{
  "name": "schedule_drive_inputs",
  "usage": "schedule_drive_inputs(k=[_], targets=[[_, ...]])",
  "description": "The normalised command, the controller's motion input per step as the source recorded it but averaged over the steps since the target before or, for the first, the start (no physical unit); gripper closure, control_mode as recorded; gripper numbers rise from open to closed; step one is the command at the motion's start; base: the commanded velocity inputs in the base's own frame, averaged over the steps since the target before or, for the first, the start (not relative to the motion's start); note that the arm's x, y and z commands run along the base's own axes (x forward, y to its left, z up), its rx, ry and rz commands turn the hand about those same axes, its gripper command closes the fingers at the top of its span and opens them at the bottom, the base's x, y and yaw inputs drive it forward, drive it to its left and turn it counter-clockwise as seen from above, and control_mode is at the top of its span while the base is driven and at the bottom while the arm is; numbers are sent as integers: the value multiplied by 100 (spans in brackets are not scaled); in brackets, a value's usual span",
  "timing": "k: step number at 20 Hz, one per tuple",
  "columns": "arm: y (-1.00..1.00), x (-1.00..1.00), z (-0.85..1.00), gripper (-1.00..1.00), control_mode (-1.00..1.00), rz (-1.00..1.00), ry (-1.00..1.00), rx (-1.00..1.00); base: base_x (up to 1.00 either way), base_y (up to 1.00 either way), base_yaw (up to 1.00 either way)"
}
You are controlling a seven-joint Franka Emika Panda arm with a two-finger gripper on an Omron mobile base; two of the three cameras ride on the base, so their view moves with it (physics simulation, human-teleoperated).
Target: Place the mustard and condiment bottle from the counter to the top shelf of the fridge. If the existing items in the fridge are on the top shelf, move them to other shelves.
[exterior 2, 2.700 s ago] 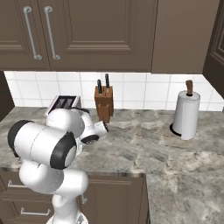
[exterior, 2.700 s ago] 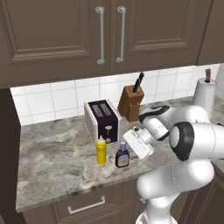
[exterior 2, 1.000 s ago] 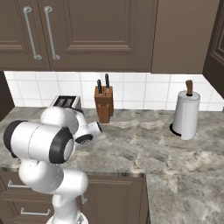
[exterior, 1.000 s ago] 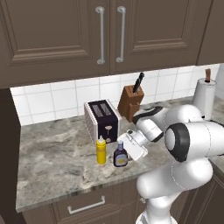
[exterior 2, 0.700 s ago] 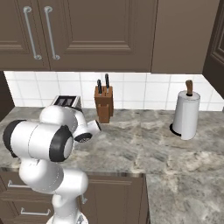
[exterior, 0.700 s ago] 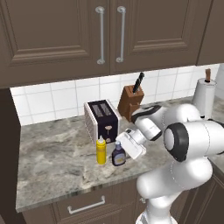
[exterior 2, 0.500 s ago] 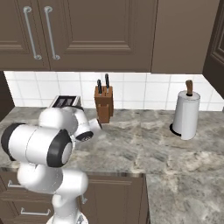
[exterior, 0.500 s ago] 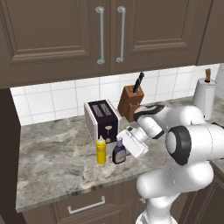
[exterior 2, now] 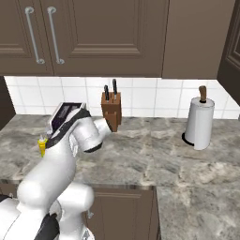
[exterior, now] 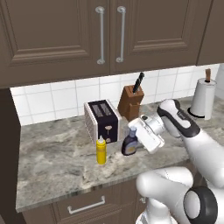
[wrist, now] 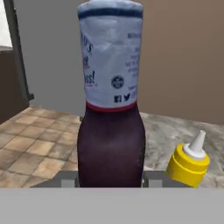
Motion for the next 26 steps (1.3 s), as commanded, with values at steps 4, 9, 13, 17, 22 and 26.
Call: schedule_drive_inputs(k=[4, 9, 13, 17, 22, 26], targets=[[-34, -99, 100, 100, -100, -6, 4, 2, 0, 0, 0], [-5, -99, 100, 100, -100, -10, 18, 0, 0, 0, 0], [7, -61, 84, 100, -100, -17, 25, 0, 0, 0, 0], [11, -11, 14, 100, 100, -6, 0, 0, -21, 0, 0], [0, 0, 0, 100, 100, 0, 0, 0, -100, 1, 16], [0, 0, 0, 100, 100, 0, 0, 0, -100, 13, 63]])
